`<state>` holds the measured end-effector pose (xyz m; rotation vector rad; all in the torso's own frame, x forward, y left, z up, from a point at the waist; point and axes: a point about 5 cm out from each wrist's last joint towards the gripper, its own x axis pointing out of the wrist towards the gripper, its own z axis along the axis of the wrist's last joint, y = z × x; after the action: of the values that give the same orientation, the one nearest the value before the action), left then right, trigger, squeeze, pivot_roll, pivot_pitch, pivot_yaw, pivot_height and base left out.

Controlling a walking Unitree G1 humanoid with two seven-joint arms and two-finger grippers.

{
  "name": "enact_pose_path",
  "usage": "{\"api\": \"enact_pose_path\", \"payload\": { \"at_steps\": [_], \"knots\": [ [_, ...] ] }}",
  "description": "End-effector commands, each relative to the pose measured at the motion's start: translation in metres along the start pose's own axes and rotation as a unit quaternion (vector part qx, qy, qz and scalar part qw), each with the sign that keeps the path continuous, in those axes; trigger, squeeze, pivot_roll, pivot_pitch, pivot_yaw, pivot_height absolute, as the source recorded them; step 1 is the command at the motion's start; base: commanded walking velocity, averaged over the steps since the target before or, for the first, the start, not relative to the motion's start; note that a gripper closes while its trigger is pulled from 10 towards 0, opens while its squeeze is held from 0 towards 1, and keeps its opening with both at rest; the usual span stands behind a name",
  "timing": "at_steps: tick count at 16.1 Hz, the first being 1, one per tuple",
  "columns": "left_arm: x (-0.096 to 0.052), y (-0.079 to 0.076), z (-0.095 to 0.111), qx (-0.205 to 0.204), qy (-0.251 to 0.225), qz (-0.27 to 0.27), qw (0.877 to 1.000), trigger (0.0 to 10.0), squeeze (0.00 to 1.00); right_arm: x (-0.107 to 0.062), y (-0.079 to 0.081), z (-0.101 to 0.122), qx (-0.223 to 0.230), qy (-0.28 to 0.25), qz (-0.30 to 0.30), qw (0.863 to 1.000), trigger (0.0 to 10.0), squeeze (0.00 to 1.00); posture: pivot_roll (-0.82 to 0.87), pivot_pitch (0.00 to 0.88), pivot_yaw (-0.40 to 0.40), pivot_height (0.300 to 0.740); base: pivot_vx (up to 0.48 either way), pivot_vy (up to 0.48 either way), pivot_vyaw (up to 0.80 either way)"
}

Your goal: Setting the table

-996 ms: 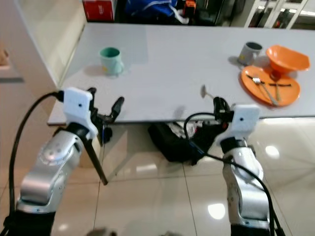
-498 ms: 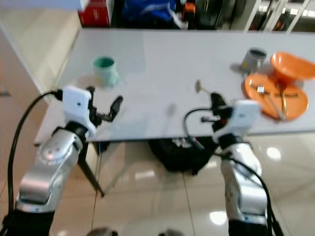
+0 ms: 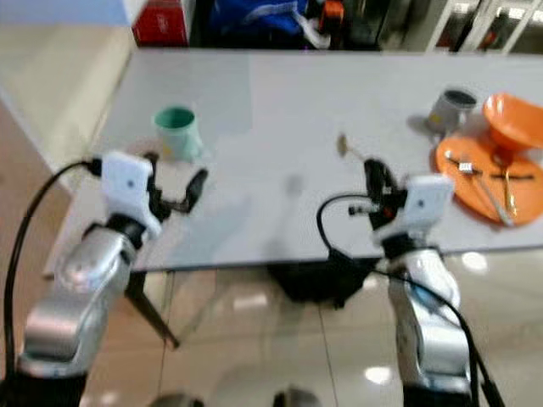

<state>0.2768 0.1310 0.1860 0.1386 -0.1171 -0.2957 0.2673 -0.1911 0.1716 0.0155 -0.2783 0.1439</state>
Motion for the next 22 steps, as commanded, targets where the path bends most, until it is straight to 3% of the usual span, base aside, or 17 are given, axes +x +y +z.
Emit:
{"api": "enact_pose_path", "payload": {
  "at_steps": [1,3,4,6,9,11,12,13,17,22],
  "knots": [
    [-0.004,0.002,-0.001,0.002,0.005,-0.009,1.000,10.0,0.00,0.002,0.006,0.008,-0.012,-0.021,0.013,1.000,10.0,0.00,0.07,0.181,-0.037,0.740,0.000,0.000,0.00],
    [-0.008,-0.003,0.000,0.012,0.006,-0.042,0.999,10.0,0.00,0.000,0.009,0.009,-0.045,-0.022,0.029,0.998,10.0,0.00,0.07,0.227,-0.029,0.740,0.000,0.000,0.00],
    [-0.018,-0.006,-0.002,0.012,0.014,-0.054,0.998,10.0,0.00,-0.009,0.011,0.007,-0.060,-0.023,0.032,0.997,10.0,0.00,0.07,0.239,-0.023,0.740,0.000,0.000,0.00],
    [-0.024,-0.008,-0.002,0.012,0.022,-0.068,0.997,10.0,0.00,-0.017,0.010,0.005,-0.081,-0.018,0.034,0.996,10.0,0.00,0.07,0.212,-0.031,0.740,0.000,0.000,0.00],
    [-0.015,-0.007,-0.004,0.016,0.020,-0.073,0.997,10.0,0.00,-0.009,0.007,-0.002,-0.108,-0.019,0.038,0.993,10.0,0.00,0.06,0.227,-0.026,0.740,0.000,0.000,0.00],
    [-0.010,-0.008,-0.005,0.017,0.018,-0.075,0.997,10.0,0.00,-0.002,0.006,-0.005,-0.146,-0.028,0.047,0.988,10.0,0.00,0.07,0.163,-0.036,0.740,0.000,0.000,0.00],
    [-0.008,-0.007,-0.005,0.019,0.019,-0.084,0.996,10.0,0.00,0.002,0.008,-0.010,-0.202,-0.031,0.070,0.976,10.0,0.00,0.07,0.153,-0.038,0.740,0.000,0.000,0.00],
    [-0.011,-0.010,-0.009,0.018,0.028,-0.114,0.993,10.0,0.00,0.006,0.012,-0.022,-0.273,-0.024,0.107,0.956,10.0,0.00,0.07,0.122,-0.036,0.740,0.000,0.000,0.00],
    [-0.021,-0.020,-0.022,0.032,0.051,-0.197,0.979,10.0,0.00,0.008,0.025,-0.036,-0.353,-0.039,0.161,0.921,10.0,0.00,0.07,0.084,-0.036,0.740,0.000,0.000,0.00],
    [-0.019,-0.025,-0.020,0.021,0.045,-0.214,0.975,10.0,0.00,0.005,0.032,-0.056,-0.400,-0.044,0.198,0.894,10.0,0.00,0.06,0.079,-0.016,0.740,0.000,0.000,0.00]
  ]
}}
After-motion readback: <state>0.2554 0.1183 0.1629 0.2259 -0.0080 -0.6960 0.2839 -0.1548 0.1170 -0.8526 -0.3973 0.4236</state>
